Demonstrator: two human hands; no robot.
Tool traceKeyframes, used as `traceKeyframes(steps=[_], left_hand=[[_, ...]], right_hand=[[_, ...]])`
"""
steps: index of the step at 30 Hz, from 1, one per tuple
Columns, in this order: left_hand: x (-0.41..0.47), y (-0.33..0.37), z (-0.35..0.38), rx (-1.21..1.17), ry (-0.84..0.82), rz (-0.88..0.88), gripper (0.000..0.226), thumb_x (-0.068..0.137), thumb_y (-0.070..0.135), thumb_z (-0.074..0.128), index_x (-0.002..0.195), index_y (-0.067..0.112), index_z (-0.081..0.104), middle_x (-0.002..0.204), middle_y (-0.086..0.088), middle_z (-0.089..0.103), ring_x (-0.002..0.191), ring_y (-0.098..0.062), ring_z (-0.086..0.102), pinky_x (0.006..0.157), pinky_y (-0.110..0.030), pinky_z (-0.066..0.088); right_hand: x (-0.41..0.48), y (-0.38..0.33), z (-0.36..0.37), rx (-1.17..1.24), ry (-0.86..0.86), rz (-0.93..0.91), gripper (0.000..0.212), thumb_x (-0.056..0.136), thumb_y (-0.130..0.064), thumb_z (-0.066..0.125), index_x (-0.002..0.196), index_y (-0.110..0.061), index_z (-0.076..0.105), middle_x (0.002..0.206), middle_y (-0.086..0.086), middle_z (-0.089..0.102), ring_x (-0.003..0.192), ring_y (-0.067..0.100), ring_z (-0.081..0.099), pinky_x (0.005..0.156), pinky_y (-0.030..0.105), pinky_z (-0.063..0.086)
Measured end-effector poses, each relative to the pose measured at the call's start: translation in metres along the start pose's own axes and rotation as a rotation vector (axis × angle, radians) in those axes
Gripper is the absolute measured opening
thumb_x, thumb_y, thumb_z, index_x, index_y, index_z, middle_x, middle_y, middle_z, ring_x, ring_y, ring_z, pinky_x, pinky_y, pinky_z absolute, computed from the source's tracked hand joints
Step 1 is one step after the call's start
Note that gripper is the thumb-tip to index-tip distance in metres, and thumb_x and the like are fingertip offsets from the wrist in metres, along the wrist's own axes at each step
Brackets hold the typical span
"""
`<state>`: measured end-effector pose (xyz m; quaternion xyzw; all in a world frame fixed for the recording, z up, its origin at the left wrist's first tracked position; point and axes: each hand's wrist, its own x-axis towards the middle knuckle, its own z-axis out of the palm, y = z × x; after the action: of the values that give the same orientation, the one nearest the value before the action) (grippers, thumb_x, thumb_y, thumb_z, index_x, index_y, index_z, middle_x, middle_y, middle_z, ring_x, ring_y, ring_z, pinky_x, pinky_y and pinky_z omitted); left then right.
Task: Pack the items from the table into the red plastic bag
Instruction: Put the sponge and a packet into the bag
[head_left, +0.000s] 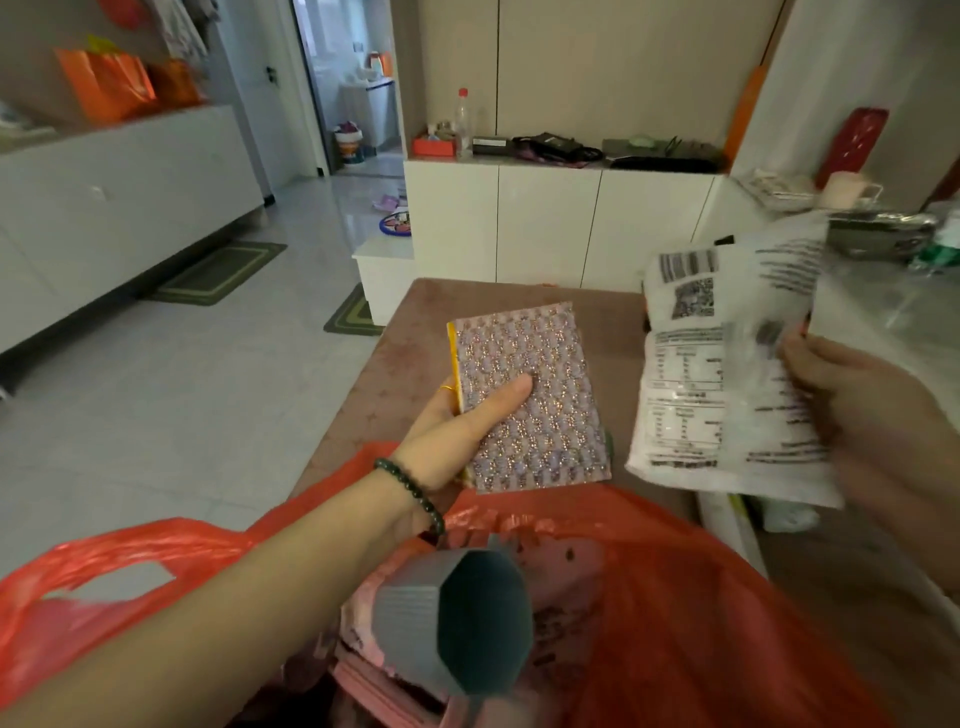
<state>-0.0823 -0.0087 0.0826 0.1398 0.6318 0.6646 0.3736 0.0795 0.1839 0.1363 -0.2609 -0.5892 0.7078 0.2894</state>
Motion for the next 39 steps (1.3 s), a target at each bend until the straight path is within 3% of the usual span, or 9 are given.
traceKeyframes(steps=[8, 10, 13, 20, 25, 28, 30, 35, 39], left_hand=[[-0.076, -0.005, -0.02, 0.114, -0.151, 0.099, 0.099, 0.024, 0.071, 0.076, 0.112, 0.038, 0.046, 0.105, 0.01, 0.07, 0.102, -0.013, 0.066, 0.094, -0.038, 0.05], [-0.09, -0.01, -0.023, 0.065, -0.243, 0.047, 0.109, 0.025, 0.066, 0.08, 0.122, 0.028, 0.047, 0.11, 0.001, 0.071, 0.103, -0.017, 0.066, 0.093, -0.038, 0.052], [-0.1, -0.011, -0.034, -0.022, -0.242, 0.015, 0.111, 0.031, 0.043, 0.088, 0.13, 0.013, 0.046, 0.119, -0.012, 0.066, 0.101, -0.024, 0.067, 0.083, -0.037, 0.057], [-0.124, -0.013, -0.064, -0.279, -0.229, 0.027, 0.03, 0.067, 0.022, 0.066, 0.097, 0.016, 0.067, 0.096, -0.008, 0.072, 0.085, -0.021, 0.07, 0.082, -0.04, 0.055], [-0.124, -0.004, -0.084, -0.174, -0.053, 0.176, 0.062, 0.065, 0.026, 0.067, 0.123, 0.011, 0.052, 0.113, -0.011, 0.067, 0.097, -0.025, 0.068, 0.082, -0.041, 0.057], [-0.128, -0.004, -0.073, 0.0, 0.001, 0.316, 0.058, 0.065, 0.015, 0.077, 0.115, 0.021, 0.049, 0.106, 0.001, 0.067, 0.094, -0.015, 0.067, 0.08, -0.034, 0.057], [-0.131, -0.008, -0.059, 0.121, -0.039, 0.419, 0.055, 0.07, 0.006, 0.073, 0.106, 0.036, 0.044, 0.097, 0.015, 0.064, 0.084, 0.003, 0.066, 0.074, -0.02, 0.057], [-0.132, -0.029, -0.012, 0.392, -0.222, 0.518, 0.081, 0.061, 0.024, 0.079, 0.126, 0.034, 0.031, 0.11, 0.023, 0.058, 0.102, 0.003, 0.06, 0.091, -0.019, 0.049], [-0.129, -0.049, 0.018, 0.579, -0.262, 0.488, 0.094, 0.065, 0.026, 0.076, 0.138, 0.03, 0.018, 0.106, 0.022, 0.055, 0.101, -0.004, 0.058, 0.086, -0.021, 0.051]], right_hand=[[-0.088, 0.029, 0.07, 0.073, -0.1, 0.227, 0.017, 0.091, -0.01, 0.05, 0.079, -0.004, 0.06, 0.064, 0.006, 0.064, 0.054, 0.014, 0.063, 0.051, 0.023, 0.055], [-0.101, 0.035, 0.085, 0.059, -0.135, 0.221, 0.016, 0.091, -0.01, 0.05, 0.082, -0.003, 0.061, 0.062, 0.004, 0.066, 0.056, 0.014, 0.063, 0.054, 0.023, 0.056], [-0.115, 0.035, 0.103, -0.116, -0.151, 0.06, 0.024, 0.091, -0.014, 0.053, 0.069, -0.013, 0.062, 0.048, -0.009, 0.063, 0.046, 0.005, 0.058, 0.047, 0.015, 0.049], [-0.135, 0.04, 0.086, -0.631, -0.153, -0.473, 0.023, 0.078, -0.051, 0.054, 0.076, -0.034, 0.068, 0.078, -0.017, 0.069, 0.076, 0.0, 0.062, 0.072, 0.015, 0.047], [-0.17, 0.095, 0.021, -1.447, -0.734, -0.271, 0.057, 0.055, -0.083, 0.049, 0.105, -0.056, 0.046, 0.111, -0.041, 0.053, 0.108, -0.015, 0.051, 0.095, 0.014, 0.043], [-0.173, 0.109, -0.007, -1.57, -0.688, -0.417, 0.021, 0.077, -0.044, 0.044, 0.094, -0.036, 0.054, 0.083, -0.015, 0.072, 0.08, -0.001, 0.065, 0.07, 0.024, 0.056], [-0.176, 0.097, -0.013, -1.622, -0.617, -0.434, 0.02, 0.06, -0.025, 0.047, 0.074, -0.029, 0.061, 0.072, -0.008, 0.068, 0.07, 0.011, 0.066, 0.057, 0.034, 0.056], [-0.184, 0.056, -0.01, -1.749, -0.428, -0.683, 0.022, 0.05, -0.025, 0.039, 0.066, -0.024, 0.054, 0.061, -0.005, 0.056, 0.068, 0.014, 0.045, 0.065, 0.028, 0.039], [-0.183, 0.048, -0.015, -1.706, -0.318, -0.834, 0.017, 0.052, -0.022, 0.041, 0.067, -0.021, 0.05, 0.059, 0.0, 0.053, 0.067, 0.019, 0.04, 0.062, 0.031, 0.032]])
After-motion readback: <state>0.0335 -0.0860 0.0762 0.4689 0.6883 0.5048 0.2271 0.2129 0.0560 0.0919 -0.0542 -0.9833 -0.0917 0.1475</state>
